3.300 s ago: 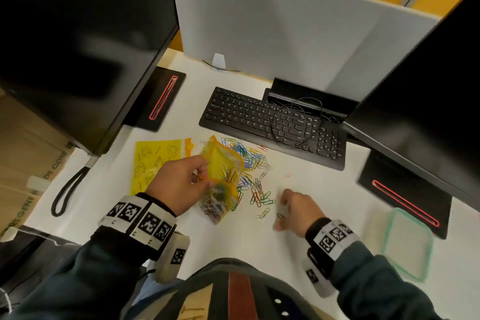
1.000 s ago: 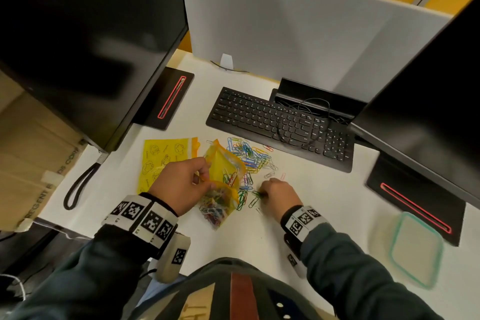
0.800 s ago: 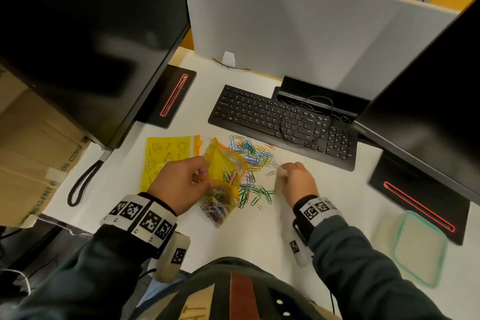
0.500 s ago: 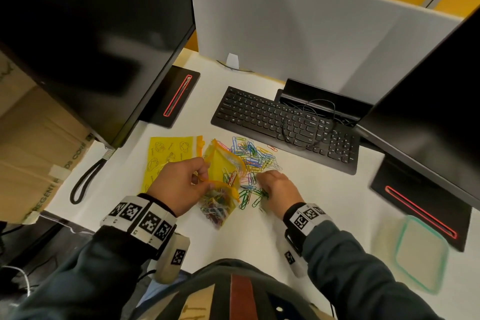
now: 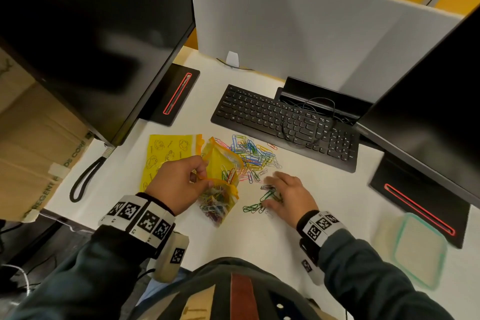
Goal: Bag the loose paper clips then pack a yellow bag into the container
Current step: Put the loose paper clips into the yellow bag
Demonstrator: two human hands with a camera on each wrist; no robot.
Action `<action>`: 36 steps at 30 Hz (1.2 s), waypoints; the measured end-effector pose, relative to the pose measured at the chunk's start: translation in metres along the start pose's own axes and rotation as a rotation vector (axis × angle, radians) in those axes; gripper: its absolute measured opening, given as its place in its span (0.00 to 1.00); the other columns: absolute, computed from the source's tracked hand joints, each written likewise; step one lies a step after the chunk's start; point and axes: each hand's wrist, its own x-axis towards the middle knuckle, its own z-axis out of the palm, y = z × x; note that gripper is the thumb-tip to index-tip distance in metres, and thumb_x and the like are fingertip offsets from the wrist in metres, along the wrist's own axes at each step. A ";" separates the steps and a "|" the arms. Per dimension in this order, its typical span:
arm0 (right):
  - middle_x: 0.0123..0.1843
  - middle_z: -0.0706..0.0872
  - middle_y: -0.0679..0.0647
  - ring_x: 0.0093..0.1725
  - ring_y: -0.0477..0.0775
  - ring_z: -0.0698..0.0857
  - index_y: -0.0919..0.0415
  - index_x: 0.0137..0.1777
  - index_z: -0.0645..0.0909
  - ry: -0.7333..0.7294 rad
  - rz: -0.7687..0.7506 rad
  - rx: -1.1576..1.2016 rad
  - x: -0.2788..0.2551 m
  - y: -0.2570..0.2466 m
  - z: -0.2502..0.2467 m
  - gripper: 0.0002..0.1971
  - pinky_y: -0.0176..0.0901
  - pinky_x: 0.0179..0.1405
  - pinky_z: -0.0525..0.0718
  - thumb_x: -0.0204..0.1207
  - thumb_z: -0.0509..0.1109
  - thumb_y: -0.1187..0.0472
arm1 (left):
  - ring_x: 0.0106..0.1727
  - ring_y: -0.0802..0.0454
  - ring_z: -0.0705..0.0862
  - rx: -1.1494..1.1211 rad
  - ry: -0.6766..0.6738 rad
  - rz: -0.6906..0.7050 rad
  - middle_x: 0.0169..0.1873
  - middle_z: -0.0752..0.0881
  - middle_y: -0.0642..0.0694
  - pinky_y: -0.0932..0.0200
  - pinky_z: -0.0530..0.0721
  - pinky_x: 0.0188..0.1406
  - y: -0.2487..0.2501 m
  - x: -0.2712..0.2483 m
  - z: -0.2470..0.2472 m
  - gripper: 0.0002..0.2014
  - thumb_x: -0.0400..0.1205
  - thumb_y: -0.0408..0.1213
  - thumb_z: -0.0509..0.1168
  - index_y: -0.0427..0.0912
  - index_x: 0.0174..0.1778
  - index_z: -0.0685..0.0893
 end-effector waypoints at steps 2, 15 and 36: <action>0.77 0.66 0.52 0.75 0.56 0.64 0.53 0.77 0.60 -0.069 0.110 0.020 0.000 -0.007 -0.002 0.46 0.50 0.73 0.70 0.62 0.76 0.39 | 0.42 0.51 0.85 0.001 -0.004 0.005 0.61 0.85 0.50 0.57 0.81 0.48 0.001 0.001 0.001 0.13 0.69 0.37 0.74 0.50 0.27 0.75; 0.57 0.83 0.61 0.59 0.63 0.78 0.62 0.58 0.82 -0.032 0.016 -0.061 0.024 -0.028 0.013 0.13 0.47 0.55 0.79 0.78 0.60 0.65 | 0.37 0.55 0.81 -0.008 -0.011 -0.021 0.61 0.85 0.49 0.58 0.81 0.46 0.005 0.006 0.004 0.10 0.69 0.38 0.74 0.46 0.30 0.77; 0.40 0.86 0.51 0.39 0.48 0.83 0.51 0.44 0.80 0.239 -0.034 0.763 0.025 -0.089 -0.063 0.09 0.42 0.43 0.83 0.68 0.76 0.62 | 0.39 0.47 0.85 0.032 -0.056 -0.011 0.51 0.89 0.46 0.47 0.86 0.45 0.015 0.012 0.010 0.15 0.68 0.39 0.74 0.54 0.25 0.74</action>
